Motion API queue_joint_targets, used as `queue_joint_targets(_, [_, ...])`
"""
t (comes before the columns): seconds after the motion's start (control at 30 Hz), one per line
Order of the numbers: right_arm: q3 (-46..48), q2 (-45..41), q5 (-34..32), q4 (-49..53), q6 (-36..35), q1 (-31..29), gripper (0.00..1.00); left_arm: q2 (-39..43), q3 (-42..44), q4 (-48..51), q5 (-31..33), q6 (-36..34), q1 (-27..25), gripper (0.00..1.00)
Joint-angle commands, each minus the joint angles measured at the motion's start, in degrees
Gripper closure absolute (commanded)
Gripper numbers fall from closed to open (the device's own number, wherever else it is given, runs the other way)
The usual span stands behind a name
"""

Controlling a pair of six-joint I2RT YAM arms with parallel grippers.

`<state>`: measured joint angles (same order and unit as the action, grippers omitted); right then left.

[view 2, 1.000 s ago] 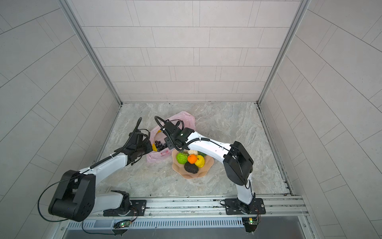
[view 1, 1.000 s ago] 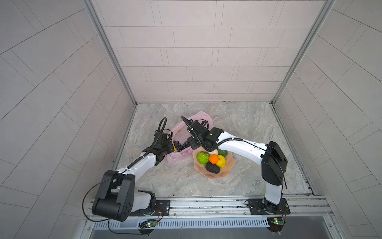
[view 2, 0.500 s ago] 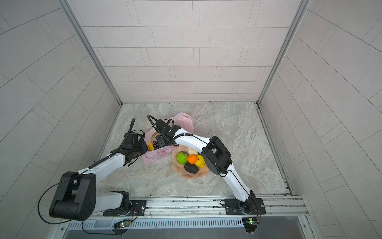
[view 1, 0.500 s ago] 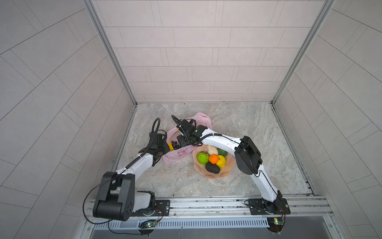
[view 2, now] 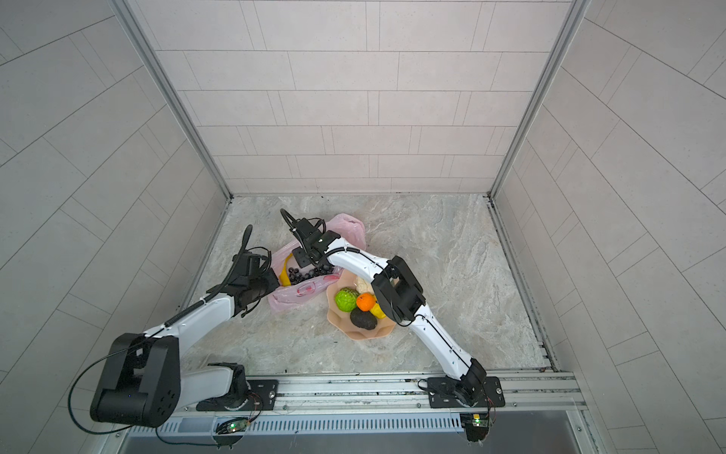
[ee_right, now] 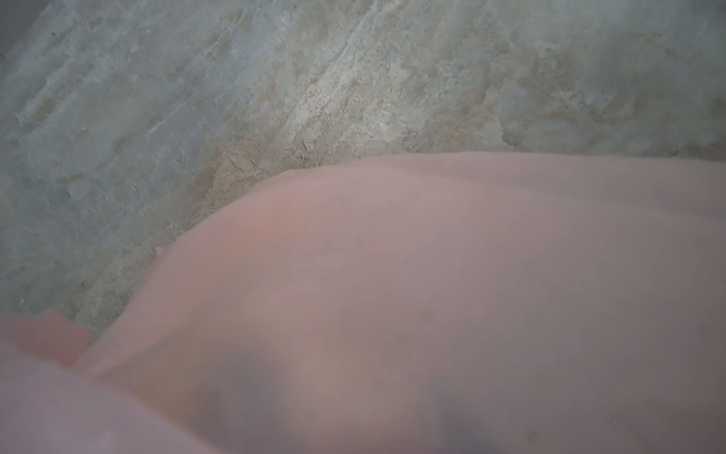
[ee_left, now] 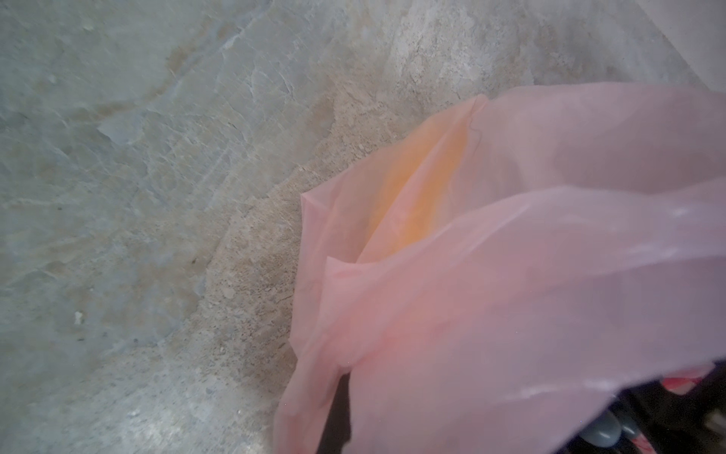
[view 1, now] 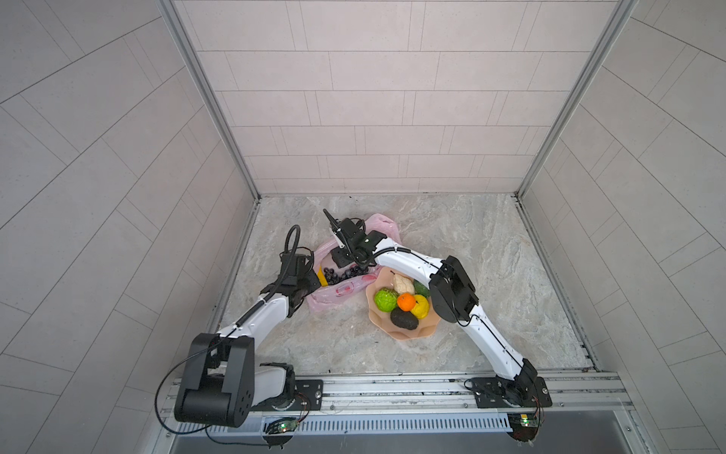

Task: Take the fake fruits out of the plastic bag
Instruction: 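Move the right gripper back over the bag toward the banana, then reach into the bag and grasp the yellow banana with the right gripper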

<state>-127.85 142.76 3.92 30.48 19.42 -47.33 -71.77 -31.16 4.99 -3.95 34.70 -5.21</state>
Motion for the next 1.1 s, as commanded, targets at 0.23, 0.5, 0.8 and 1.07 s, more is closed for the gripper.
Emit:
queue_joint_targets(0.23, [-5.0, 3.0, 1.3, 0.1, 9.1, -5.2, 0.34, 10.3, 4.6, -1.2, 1.1, 2.3, 0.4, 0.98])
queue_joint_targets(0.5, [-12.8, 9.2, 2.1, 1.9, 8.7, -6.8, 0.30, 8.8, 5.0, -2.1, 0.0, 4.0, 0.4, 0.99])
queue_joint_targets(0.8, [-18.5, 14.9, -1.7, 2.6, 7.1, -7.9, 0.34, 9.0, 5.8, -3.4, -0.9, 5.1, 0.5, 1.00])
queue_joint_targets(1.07, [-20.0, 14.7, -7.1, 5.4, 6.4, -8.1, 0.49, 7.8, 5.6, -3.0, 0.5, 4.8, 0.6, 1.00])
